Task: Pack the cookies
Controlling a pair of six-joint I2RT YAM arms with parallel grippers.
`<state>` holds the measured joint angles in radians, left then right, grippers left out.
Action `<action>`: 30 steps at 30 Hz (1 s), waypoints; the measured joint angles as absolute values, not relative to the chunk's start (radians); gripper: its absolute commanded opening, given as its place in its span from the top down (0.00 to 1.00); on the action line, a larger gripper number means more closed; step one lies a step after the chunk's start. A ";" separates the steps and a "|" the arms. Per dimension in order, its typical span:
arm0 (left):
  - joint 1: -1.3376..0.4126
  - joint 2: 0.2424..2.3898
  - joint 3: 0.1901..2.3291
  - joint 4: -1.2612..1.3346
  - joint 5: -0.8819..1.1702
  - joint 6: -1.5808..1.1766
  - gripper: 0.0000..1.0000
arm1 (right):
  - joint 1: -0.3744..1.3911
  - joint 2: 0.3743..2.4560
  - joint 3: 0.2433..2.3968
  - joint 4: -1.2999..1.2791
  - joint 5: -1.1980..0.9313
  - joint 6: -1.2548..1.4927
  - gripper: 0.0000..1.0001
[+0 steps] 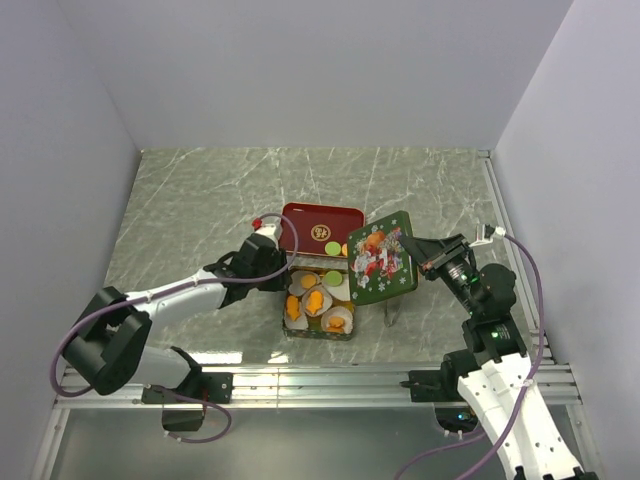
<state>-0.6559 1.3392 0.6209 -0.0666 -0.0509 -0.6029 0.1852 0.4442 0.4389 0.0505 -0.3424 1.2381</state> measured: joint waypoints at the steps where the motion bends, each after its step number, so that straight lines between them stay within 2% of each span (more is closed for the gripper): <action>1: -0.656 1.345 0.632 -0.072 -0.057 -0.598 0.63 | 0.183 0.445 0.439 0.051 -0.345 1.236 1.00; 7: -0.656 1.377 0.693 -0.098 -0.104 -0.581 0.82 | 0.169 0.473 0.439 0.056 -0.364 1.234 1.00; 12: -0.656 1.406 0.735 -0.138 -0.153 -0.576 0.87 | 0.166 0.522 0.439 0.082 -0.387 1.237 1.00; 14: -0.656 1.412 0.745 -0.154 -0.181 -0.577 0.92 | 0.165 0.540 0.439 0.102 -0.393 1.241 1.00; 19: -0.625 1.417 0.767 -0.208 -0.245 -0.593 0.96 | 0.165 0.596 0.438 0.170 -0.414 1.259 1.00; 30: -0.501 1.406 0.775 -0.295 -0.355 -0.656 0.98 | 0.164 0.793 0.441 0.352 -0.464 1.302 1.00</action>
